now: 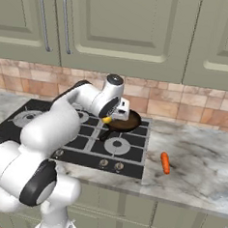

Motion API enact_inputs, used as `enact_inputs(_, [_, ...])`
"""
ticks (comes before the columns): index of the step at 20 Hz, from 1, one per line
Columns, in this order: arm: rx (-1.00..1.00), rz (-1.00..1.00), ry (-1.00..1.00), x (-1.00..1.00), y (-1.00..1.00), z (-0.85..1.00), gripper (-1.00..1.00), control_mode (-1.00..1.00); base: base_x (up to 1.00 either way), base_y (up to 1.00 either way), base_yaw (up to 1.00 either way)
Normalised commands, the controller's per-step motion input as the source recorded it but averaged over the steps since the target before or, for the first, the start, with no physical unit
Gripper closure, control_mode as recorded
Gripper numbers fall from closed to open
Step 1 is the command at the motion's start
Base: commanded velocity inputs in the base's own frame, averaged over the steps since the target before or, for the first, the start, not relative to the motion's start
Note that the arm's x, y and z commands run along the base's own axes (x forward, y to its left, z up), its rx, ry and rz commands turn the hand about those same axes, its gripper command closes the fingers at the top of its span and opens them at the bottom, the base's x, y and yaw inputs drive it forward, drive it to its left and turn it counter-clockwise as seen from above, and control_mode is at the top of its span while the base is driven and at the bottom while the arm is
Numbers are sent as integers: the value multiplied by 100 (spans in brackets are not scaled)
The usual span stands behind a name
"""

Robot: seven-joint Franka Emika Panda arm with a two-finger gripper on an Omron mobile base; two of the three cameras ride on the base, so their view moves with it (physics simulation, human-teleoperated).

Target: Put the carrot and lemon in the pan. Then turn on the rear right burner and set the heat to medium.

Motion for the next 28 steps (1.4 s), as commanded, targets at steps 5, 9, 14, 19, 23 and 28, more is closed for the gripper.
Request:
enact_inputs(5, [0,0,0,27,-1,-4,100,-100,0,0,0])
enact_inputs(9, [0,0,0,13,0,-11,100,-100,0,0,0])
enact_inputs(14, [0,0,0,21,0,-24,100,-100,0,0,0])
enact_inputs(19, [0,0,0,26,0,-21,100,-100,0,0,0])
enact_inputs(23, [0,0,0,33,0,-6,100,-100,0,0,0])
enact_inputs(28, [0,0,0,25,-6,-5,100,-100,0,0,0])
